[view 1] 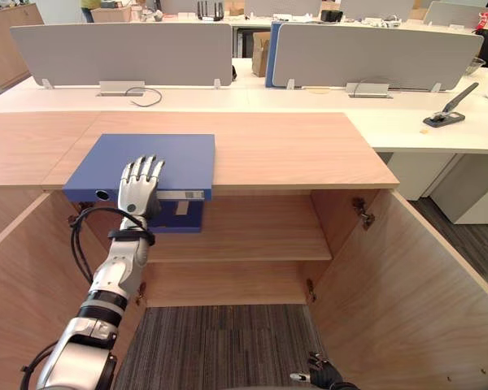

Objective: Walk over to the cabinet, pick up the folder, carry it to the office cabinet, place the folder inside the office cabinet, then close the office cabinet door

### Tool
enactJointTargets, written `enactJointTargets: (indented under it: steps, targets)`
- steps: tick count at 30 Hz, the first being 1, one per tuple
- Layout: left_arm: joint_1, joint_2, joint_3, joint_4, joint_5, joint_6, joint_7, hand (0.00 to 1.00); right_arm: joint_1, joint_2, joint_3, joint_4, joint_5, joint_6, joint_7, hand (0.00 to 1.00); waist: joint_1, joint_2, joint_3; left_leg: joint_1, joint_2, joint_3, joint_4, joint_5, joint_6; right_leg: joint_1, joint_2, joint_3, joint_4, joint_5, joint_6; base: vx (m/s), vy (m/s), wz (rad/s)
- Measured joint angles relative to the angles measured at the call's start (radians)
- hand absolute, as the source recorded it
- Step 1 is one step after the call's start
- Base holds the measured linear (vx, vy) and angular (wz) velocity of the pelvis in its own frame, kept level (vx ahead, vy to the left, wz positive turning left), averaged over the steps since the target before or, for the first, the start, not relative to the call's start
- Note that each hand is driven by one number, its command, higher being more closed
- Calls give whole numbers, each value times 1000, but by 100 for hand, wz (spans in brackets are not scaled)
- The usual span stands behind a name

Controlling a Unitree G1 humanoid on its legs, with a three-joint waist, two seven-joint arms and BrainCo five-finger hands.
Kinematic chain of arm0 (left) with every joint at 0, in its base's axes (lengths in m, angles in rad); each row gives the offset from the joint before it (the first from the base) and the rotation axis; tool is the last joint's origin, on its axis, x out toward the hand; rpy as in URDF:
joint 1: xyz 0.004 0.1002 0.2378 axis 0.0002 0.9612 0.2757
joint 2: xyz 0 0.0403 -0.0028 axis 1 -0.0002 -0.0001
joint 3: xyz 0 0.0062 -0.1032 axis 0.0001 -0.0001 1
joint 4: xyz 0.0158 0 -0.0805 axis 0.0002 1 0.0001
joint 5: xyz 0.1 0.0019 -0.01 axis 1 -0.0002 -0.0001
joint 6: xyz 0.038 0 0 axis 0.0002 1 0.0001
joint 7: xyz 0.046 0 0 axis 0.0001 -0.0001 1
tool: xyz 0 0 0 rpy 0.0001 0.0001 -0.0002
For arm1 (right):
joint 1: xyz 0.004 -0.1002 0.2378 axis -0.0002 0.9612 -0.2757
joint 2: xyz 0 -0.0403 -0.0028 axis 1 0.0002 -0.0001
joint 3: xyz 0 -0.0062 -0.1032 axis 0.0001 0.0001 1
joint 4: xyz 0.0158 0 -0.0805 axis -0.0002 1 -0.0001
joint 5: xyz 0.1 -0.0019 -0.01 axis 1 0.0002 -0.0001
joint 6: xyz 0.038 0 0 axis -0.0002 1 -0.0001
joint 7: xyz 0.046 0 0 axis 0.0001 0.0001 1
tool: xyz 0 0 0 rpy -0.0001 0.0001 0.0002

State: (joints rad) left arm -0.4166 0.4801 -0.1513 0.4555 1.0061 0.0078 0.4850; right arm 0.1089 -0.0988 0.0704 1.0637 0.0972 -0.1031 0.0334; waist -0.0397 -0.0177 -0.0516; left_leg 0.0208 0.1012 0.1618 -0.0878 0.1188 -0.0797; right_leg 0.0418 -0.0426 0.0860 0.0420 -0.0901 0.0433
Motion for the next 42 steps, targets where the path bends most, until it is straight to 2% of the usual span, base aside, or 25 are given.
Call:
enactJointTargets:
  steps: [1, 2, 10, 15, 23, 26, 28, 29, 30, 31, 32, 33, 34, 35, 37, 39, 41, 42]
  targets:
    - [-2, 1, 0, 8, 0, 0, -1, 0, -1, -1, 0, 2, 0, 0, 0, 0, 0, 0, 0, 0, 0, 0, 0, 0, 0, 0, 0, 0, 0, 0, 0, 0, 0, 0]
    - [-2, 4, 0, 9, 0, -1, -1, 100, -1, -2, 0, 2, 0, 0, 0, 0, 0, 0, 0, 0, 0, -1, 0, 0, 0, 0, 0, 0, 0, 0, 0, 0, 0, 0]
    - [-85, 27, -17, 101, 1, -6, 5, 100, -7, -11, 1, 19, 0, -6, 0, 0, -2, 1, 1, 2, -2, -6, 0, 0, 0, 1, -1, -1, 0, 0, 0, 0, 0, 0]
    - [-146, 48, -41, 170, 19, -24, 17, 100, -12, -19, 1, 31, 0, -15, 0, 0, -14, 2, 1, 9, -3, -8, 0, 0, 0, 6, -1, 0, 0, 1, 1, 0, 0, -1]
    - [-188, 55, -53, 241, 20, -26, 21, 100, -12, -51, 1, 59, -1, -16, -1, 0, -33, 5, 4, 17, -7, -10, 0, -2, 2, 10, -7, 8, -7, 9, 7, 0, 0, -4]
    - [-189, 47, -45, 225, 10, -17, 25, 100, -1, -56, 1, 65, -2, -16, -3, 0, -40, 5, 4, 16, -14, -11, 0, -4, 5, 10, -15, 9, -14, 13, 11, 0, 0, 0]
    - [-165, 12, 0, 135, -15, 1, 23, 100, 6, -57, 1, 68, -2, -14, -7, 0, -42, 4, 7, 13, -20, -13, 0, -6, 7, 10, -22, 9, -18, 14, 13, 4, 18, 3]
    - [-86, -47, 59, -59, -77, 25, 27, 100, 11, -58, 0, 66, -2, -9, -11, 0, -49, 6, 10, 5, -28, -20, 0, -8, 10, 7, -29, 6, -22, 14, 14, 8, 36, 9]
    - [-52, -79, 73, -146, -100, 28, 32, 100, 14, -58, -1, 65, -1, -8, -17, 0, -50, 6, 10, -1, -31, -23, 0, -8, 11, 4, -32, 4, -24, 14, 14, 35, 64, 13]
    - [29, -149, 93, -324, -126, 24, 38, 100, 24, -57, -5, 65, -1, -3, -23, 0, -49, 5, 10, -9, -35, -26, 0, -9, 11, -2, -36, 3, -25, 15, 16, 63, 55, 7]
    - [125, -221, 95, -478, -147, 8, 47, 100, 26, -55, -12, 64, 0, 0, -30, 0, -45, 5, 10, -11, -37, -32, 0, -9, 12, -4, -39, 6, -24, 15, 16, 82, 58, 3]
    - [170, -257, 89, -534, -161, -7, 54, 100, 32, -54, -12, 63, 0, 3, -33, 0, -41, 5, 10, -11, -38, -38, 0, -9, 12, -4, -40, 8, -23, 15, 16, 80, 19, 0]
    - [244, -315, 58, -620, -209, -42, 64, 100, 44, -54, -12, 53, 4, 5, -38, 0, -25, 6, 9, -11, -37, -49, 0, -9, 12, -2, -40, 8, -23, 16, 16, 54, 4, 3]
    - [275, -338, 38, -652, -240, -59, 68, 100, 45, -54, -13, 48, 6, 6, -39, 0, -18, 6, 9, -10, -36, -52, 0, -9, 12, 0, -39, 8, -23, 16, 16, 49, 1, 5]
    - [370, -378, -34, -755, -411, -130, 55, 100, 63, -54, -13, 24, 49, 10, -46, 0, 2, 7, 7, 0, -28, -53, 0, -9, 12, 14, -31, 8, -16, 16, 16, 24, -6, 4]
    - [462, -384, -92, -875, -702, -232, -19, 100, 70, -50, -12, -34, 129, 8, -53, 0, 22, 18, -9, 0, -15, -53, 0, -10, 11, 11, -20, 8, -4, 15, 16, -50, -21, -1]
    - [488, -388, -107, -903, -854, -269, -68, 100, 72, -39, -8, -73, 168, 7, -59, 0, 34, 24, -13, 0, -12, -55, -4, -9, 10, 10, -17, 8, -1, 14, 15, -88, -16, -1]
    - [521, -395, -109, -925, -983, -291, -106, 100, 71, -24, -1, -108, 205, 5, -62, 0, 38, 30, -16, -2, -9, -59, -5, -12, 5, 10, -15, 5, 3, 10, 16, -133, -15, 2]
